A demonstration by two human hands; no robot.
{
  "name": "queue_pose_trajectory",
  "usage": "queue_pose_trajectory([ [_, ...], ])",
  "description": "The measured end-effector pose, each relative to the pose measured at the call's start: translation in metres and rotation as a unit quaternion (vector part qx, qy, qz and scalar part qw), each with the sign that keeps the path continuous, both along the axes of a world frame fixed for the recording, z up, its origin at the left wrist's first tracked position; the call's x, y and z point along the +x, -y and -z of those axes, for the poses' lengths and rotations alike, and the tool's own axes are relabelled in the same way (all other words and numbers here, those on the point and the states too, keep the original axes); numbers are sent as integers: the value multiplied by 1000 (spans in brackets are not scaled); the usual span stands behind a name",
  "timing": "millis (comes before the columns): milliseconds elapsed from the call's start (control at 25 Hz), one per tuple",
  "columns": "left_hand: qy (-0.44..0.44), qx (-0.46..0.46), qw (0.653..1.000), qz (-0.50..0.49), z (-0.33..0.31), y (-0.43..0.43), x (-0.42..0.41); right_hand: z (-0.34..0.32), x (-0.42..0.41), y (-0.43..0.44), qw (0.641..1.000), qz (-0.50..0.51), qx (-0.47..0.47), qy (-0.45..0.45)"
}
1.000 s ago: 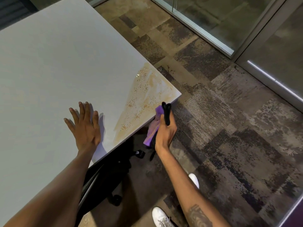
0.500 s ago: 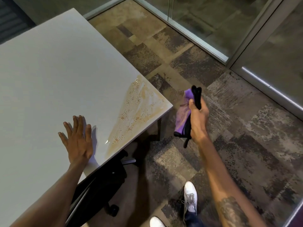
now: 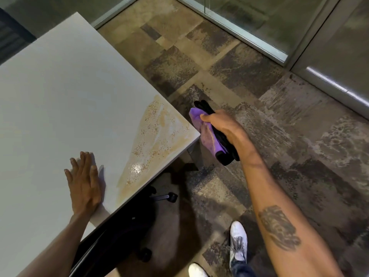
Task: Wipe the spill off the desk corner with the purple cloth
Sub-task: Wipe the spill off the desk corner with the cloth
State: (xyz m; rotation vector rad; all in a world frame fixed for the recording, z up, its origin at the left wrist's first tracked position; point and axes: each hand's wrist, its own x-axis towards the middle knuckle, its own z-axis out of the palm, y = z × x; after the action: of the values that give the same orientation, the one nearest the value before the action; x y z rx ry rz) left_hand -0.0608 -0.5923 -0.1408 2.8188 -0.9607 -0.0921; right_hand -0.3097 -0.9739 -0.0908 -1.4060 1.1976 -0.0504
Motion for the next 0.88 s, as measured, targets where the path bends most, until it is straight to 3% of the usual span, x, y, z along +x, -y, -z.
queue_pose_trajectory([
  [160,-7,8,999,51,6,-3,2,-1,28,4,998,10,57,16],
  [400,-38,0,998,47,-7,4,-8,11,50,13,988,64,124,65],
  [640,-75,-17,997,16,-15,12,-17,10,94,17,991,75,95,51],
  [880,-75,-19,997,1,-19,19,-19,18,125,22,983,91,124,101],
])
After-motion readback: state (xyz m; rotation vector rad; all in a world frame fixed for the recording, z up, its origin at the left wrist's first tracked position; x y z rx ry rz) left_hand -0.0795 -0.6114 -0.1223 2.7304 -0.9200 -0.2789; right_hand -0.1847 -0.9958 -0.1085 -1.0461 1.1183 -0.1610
